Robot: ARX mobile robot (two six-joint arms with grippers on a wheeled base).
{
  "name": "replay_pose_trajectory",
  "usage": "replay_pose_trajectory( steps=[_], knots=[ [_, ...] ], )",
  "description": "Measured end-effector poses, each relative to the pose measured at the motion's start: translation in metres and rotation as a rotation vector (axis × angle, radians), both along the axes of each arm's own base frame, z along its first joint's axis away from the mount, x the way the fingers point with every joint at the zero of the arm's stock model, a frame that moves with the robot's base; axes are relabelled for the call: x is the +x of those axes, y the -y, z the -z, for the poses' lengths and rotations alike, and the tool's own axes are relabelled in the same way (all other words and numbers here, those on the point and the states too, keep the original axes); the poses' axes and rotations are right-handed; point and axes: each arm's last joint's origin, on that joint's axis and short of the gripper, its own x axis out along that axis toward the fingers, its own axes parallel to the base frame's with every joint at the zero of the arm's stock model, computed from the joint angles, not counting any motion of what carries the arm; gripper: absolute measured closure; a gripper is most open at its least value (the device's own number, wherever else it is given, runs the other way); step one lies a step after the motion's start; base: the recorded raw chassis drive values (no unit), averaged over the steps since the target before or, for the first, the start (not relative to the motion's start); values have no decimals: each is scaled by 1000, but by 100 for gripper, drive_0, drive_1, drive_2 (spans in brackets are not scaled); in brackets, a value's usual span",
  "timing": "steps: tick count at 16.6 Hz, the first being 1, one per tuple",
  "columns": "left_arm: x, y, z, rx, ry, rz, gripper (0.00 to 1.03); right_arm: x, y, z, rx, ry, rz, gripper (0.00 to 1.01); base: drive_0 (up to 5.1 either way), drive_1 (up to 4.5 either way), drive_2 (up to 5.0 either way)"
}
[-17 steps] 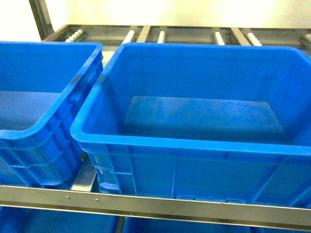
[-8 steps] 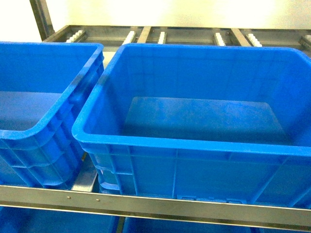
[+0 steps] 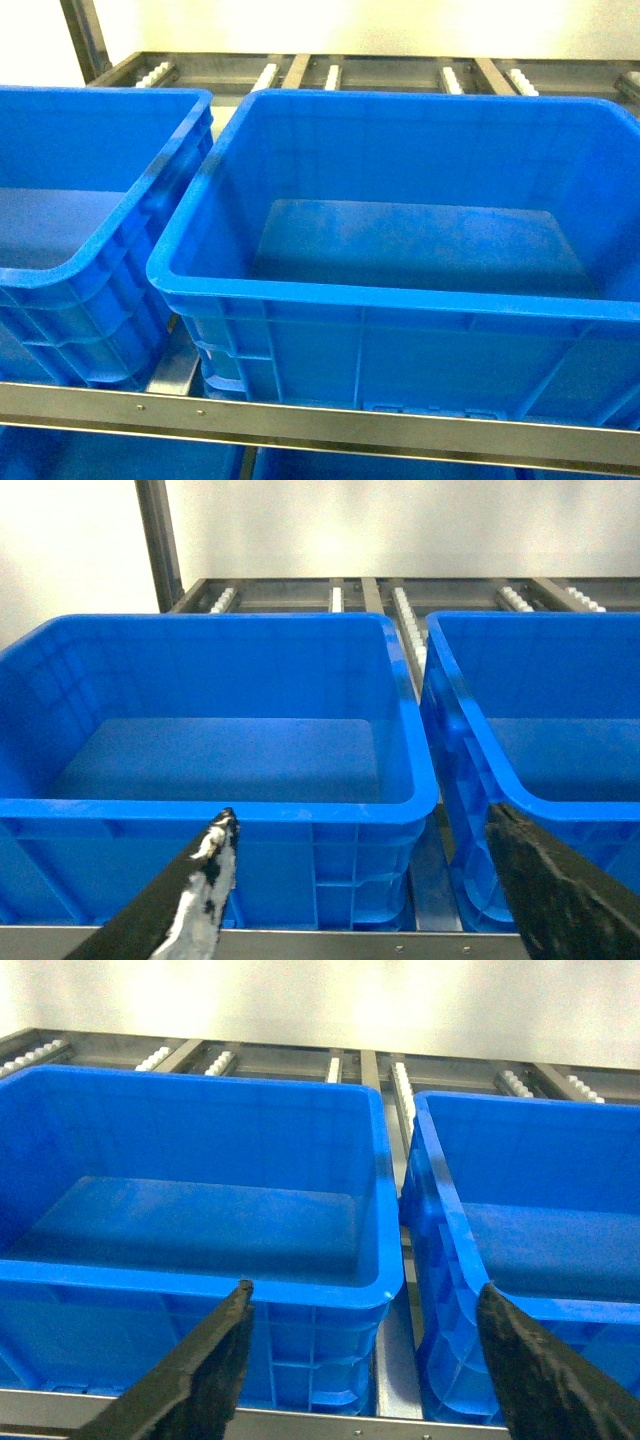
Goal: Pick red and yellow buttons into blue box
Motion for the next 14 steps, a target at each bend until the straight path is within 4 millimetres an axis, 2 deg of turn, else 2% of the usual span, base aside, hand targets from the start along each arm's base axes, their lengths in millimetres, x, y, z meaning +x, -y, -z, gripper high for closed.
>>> replay_pose_trajectory(
  steps=[1, 2, 3, 5, 14],
  knots=[
    [0, 0, 0, 0, 0, 0, 13, 0, 0, 0, 0, 0, 0, 19, 0, 0, 0],
    [0, 0, 0, 0, 0, 0, 4, 0, 0, 0, 0, 0, 0, 10, 0, 0, 0],
    [0, 0, 0, 1, 0, 0, 4, 0, 0, 0, 0, 0, 0, 1, 0, 0, 0],
    [0, 0, 0, 0, 0, 0, 5, 0, 0, 0, 0, 0, 0, 4, 0, 0, 0],
    [0, 0, 0, 0, 0, 0, 5, 0, 0, 0, 0, 0, 0, 3, 0, 0, 0]
  ],
)
